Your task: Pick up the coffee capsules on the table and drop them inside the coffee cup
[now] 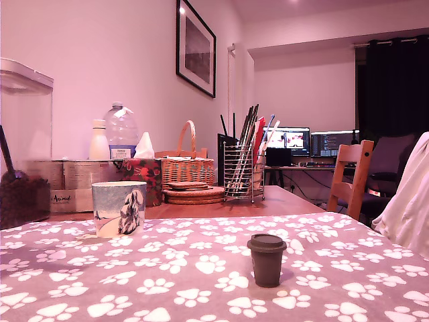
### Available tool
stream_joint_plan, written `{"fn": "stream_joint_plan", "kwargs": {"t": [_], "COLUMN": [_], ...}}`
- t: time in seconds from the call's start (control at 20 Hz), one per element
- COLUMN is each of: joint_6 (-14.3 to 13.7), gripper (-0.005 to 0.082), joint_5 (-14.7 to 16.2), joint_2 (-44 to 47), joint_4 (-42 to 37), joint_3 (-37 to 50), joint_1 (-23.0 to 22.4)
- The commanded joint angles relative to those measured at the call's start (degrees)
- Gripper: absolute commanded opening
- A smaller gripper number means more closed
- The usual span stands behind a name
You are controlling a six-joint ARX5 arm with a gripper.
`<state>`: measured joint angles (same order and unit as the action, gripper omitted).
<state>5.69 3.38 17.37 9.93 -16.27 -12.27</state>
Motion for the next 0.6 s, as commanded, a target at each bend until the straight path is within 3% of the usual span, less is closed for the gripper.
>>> {"fn": "stream_joint_plan", "kwargs": {"t": [0.0,0.55], "joint_6": [-2.45,-2.12], "gripper": [-0.0024,-0.0024], "joint_5": [0.7,0.83], "joint_2": [-0.57,-0.57], "joint_4": [7.67,7.58], "joint_3": [1.42,1.42], "joint_1": [0.15,0.15]}}
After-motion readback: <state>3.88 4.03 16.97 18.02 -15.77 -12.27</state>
